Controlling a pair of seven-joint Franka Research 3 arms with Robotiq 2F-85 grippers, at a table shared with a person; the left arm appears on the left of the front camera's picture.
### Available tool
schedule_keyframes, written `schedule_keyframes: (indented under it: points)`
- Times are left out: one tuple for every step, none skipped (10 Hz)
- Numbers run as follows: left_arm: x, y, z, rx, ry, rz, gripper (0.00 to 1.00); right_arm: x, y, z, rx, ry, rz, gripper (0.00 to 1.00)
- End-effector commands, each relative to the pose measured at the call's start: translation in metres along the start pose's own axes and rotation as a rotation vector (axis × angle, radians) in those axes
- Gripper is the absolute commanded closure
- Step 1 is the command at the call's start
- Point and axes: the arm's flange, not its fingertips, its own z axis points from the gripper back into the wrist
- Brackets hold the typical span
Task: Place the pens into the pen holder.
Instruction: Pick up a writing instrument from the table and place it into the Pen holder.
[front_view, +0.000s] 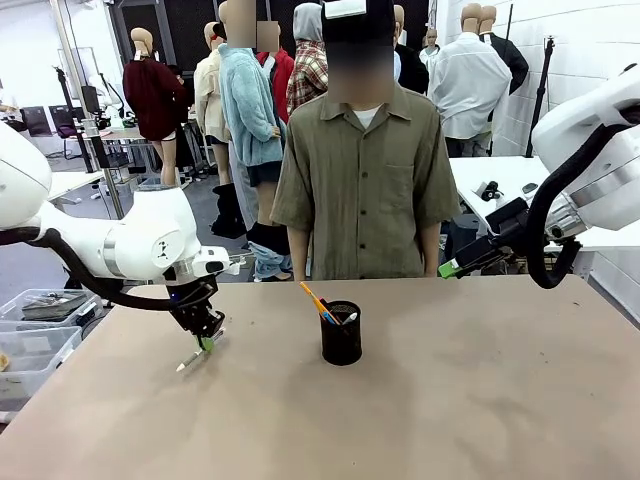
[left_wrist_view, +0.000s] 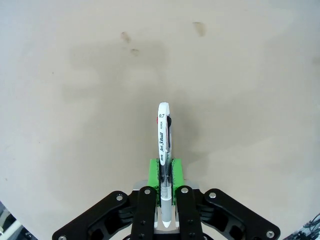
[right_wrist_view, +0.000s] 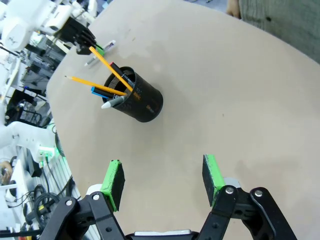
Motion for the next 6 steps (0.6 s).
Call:
schedule_keyframes:
  points:
    - [-0.04,-0.01,0.037,-0.056,-0.158,-0.116,1.0,0.002,-0.002,-0.003,0.02,-0.024,0.015,0.22]
    - [-0.052,-0.011,0.05,-0.057,-0.231,-0.135,1.0,0.002,-0.002,-0.003,0.02,-0.024,0.015,0.22]
    - [-0.065,-0.015,0.064,-0.086,-0.328,-0.204,1.0,0.002,-0.002,-0.003,0.02,-0.024,0.015,0.22]
    - [-0.074,-0.017,0.073,-0.146,-0.425,-0.307,1.0,0.002,-0.002,-0.003,0.02,-0.024,0.015,0.22]
    - [-0.081,-0.023,0.08,-0.208,-0.519,-0.378,1.0,0.002,-0.002,-0.003,0.02,-0.024,0.015,0.22]
    - [-0.082,-0.023,0.086,-0.277,-0.652,-0.474,1.0,0.002,-0.002,-0.003,0.02,-0.024,0.015,0.22]
